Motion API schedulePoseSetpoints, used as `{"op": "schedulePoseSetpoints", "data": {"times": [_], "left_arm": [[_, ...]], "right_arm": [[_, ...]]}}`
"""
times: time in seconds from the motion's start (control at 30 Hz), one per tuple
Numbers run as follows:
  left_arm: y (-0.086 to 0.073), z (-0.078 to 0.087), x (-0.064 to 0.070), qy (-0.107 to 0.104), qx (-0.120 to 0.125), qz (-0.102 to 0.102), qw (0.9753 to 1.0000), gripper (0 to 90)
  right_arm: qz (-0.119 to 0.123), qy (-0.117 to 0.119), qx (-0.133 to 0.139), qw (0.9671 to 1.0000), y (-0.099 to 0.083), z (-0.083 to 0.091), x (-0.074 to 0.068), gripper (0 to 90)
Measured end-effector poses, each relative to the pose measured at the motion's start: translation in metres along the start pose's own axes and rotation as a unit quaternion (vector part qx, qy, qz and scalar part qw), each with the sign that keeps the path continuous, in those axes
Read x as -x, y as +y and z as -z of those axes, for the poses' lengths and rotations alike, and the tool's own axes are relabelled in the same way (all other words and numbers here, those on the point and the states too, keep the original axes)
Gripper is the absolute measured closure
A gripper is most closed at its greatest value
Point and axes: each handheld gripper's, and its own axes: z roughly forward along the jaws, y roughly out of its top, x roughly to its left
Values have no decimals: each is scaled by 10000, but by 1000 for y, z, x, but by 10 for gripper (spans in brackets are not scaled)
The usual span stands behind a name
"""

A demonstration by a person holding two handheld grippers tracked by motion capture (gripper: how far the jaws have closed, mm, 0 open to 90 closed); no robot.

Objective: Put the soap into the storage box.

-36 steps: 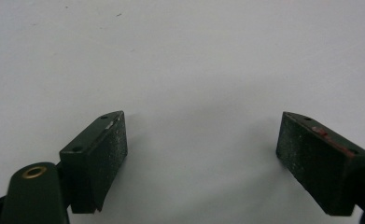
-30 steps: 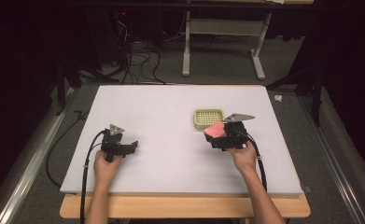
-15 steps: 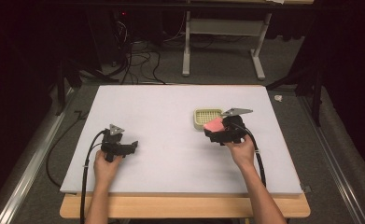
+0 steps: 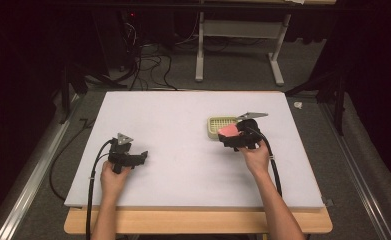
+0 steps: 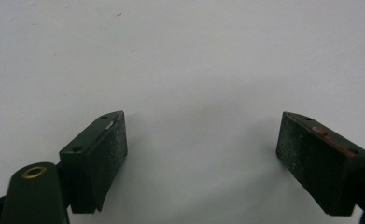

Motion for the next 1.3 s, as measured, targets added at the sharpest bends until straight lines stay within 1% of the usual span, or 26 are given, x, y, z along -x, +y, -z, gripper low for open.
{"op": "schedulePoseSetpoints", "data": {"times": [0.2,0.43,0.5,0.57,0.67,0.9,1.03,1.13,1.3], "left_arm": [[0,0,0,-1,-1,0,10000,167],[0,0,0,-1,-1,0,10000,167],[0,0,0,-1,-1,1,10000,167],[0,0,0,-1,-1,0,10000,167],[0,0,0,-1,-1,0,10000,167],[0,0,0,0,-1,-1,10000,167],[0,0,0,-1,-1,-1,10000,167],[0,0,0,0,-2,0,10000,167],[0,0,0,-1,-2,0,10000,167]], "right_arm": [[-156,-98,-35,9998,-1,-6,6,138],[-233,-159,-87,9996,-1,-12,11,138],[-230,-214,-123,9994,2,-15,13,138],[-258,-228,-147,9993,4,-16,14,138],[-211,-249,-160,9993,9,-19,13,138],[-174,-325,-304,9989,15,-32,11,138],[-207,-354,-360,9985,17,-40,10,138],[-300,-330,-380,9983,18,-43,11,138],[-401,-377,-450,9975,19,-48,13,138]]}}
